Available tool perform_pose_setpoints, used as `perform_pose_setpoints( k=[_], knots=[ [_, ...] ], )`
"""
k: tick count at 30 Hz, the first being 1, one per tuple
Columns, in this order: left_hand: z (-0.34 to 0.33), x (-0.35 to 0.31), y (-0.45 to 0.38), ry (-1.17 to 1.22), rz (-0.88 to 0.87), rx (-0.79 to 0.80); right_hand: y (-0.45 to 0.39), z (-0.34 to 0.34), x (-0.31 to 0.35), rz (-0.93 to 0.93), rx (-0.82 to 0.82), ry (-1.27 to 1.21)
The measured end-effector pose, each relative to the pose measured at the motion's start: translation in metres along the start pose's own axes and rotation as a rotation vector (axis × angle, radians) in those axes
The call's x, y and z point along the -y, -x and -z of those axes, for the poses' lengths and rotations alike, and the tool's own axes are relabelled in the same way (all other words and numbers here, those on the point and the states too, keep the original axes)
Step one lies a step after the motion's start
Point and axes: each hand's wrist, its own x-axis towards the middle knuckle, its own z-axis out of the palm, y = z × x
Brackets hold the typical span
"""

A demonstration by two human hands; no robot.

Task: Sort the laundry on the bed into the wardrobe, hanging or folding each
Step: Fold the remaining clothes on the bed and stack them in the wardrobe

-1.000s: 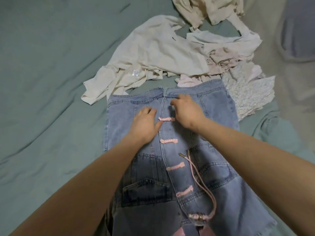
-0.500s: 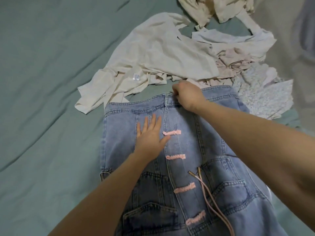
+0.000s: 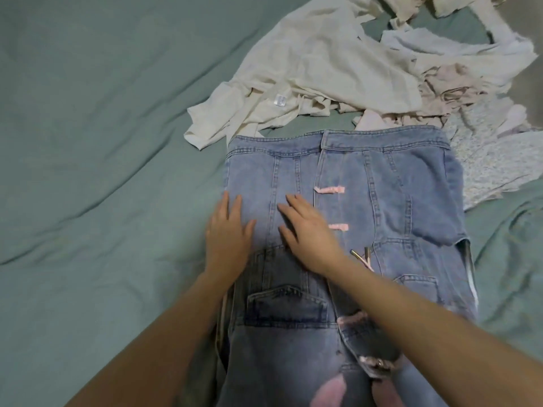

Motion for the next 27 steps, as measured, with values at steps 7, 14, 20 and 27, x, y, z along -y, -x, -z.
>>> perform_pose_setpoints(
  k=[7,14,20,27],
  knots=[
    [0.03,0.023,0.009,0.716,0.685,0.023,0.017,-0.034,0.032,-0.075,0.095,0.15],
    [0.037,0.023,0.013,0.379,0.296,0.035,0.02,-0.038,0.033,-0.052,0.188,0.297],
    [0.049,0.029,0.054,0.201,0.142,0.149,0.053,-0.026,0.042,-0.031,0.233,0.059],
    [0.059,0.02,0.154,0.45,0.403,0.258,0.186,-0.011,0.046,-0.076,-0.012,-0.068]
  ],
)
